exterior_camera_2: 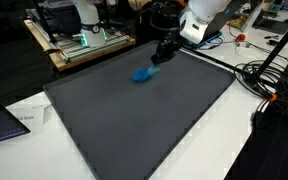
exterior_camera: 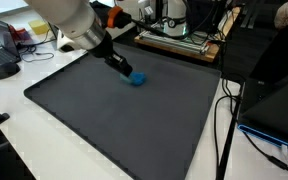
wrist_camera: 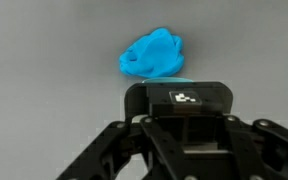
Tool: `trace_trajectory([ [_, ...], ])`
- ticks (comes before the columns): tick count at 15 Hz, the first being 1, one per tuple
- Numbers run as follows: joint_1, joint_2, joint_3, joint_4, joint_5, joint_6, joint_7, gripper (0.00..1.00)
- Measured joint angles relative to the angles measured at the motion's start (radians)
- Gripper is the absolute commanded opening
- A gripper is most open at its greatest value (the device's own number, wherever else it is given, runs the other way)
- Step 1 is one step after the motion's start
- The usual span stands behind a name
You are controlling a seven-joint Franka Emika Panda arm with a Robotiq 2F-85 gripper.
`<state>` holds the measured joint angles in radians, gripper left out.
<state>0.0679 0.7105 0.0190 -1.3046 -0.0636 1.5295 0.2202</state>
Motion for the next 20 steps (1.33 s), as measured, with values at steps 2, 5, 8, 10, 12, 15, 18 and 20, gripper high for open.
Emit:
trace_trajectory([
  [2, -0.014, 0.03, 0.0, 0.032, 0.027, -0.001, -0.025, 0.21],
  [5, -0.044, 0.047, 0.0, 0.045, 0.067, 0.01, -0.079, 0.21],
  [8, -0.077, 0.047, 0.0, 0.039, 0.092, 0.04, -0.143, 0.21],
  [10, -0.097, 0.038, 0.0, 0.016, 0.11, 0.082, -0.188, 0.21],
  [12, -0.115, 0.014, 0.002, -0.027, 0.128, 0.136, -0.234, 0.21],
  [15, -0.136, -0.057, 0.004, -0.135, 0.148, 0.224, -0.299, 0.21],
  [18, -0.148, -0.157, 0.005, -0.276, 0.17, 0.319, -0.357, 0.21],
  [20, -0.152, -0.23, 0.006, -0.372, 0.187, 0.372, -0.386, 0.21],
])
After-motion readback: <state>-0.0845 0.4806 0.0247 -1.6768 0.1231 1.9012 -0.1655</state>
